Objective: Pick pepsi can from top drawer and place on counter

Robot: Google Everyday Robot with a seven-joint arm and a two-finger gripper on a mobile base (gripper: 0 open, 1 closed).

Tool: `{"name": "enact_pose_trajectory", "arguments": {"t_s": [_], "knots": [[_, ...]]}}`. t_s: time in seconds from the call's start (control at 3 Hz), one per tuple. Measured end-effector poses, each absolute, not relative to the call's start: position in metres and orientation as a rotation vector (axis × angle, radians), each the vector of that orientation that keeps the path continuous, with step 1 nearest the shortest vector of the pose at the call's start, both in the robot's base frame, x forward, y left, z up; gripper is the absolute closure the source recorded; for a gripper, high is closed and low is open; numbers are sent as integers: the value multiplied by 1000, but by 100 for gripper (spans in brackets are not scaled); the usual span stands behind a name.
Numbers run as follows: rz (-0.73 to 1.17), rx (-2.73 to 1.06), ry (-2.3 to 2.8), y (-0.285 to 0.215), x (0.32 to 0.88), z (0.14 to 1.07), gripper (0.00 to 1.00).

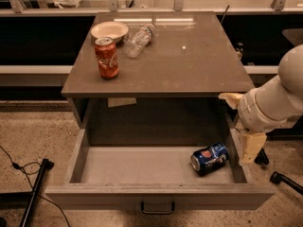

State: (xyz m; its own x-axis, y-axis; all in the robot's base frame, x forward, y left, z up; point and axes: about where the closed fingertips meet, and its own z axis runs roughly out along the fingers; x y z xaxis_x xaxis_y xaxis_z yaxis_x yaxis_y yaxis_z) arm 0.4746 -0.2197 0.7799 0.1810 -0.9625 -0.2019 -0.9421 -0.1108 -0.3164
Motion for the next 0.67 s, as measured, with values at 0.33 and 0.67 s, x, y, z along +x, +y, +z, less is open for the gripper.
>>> {"name": "enact_pose_trajectory", "arguments": {"t_s": [0.33, 0.67], "knots": [[-41, -2182, 1688, -209, 477, 754, 0], [-7, -2247, 1649, -205, 479, 723, 0]]}}
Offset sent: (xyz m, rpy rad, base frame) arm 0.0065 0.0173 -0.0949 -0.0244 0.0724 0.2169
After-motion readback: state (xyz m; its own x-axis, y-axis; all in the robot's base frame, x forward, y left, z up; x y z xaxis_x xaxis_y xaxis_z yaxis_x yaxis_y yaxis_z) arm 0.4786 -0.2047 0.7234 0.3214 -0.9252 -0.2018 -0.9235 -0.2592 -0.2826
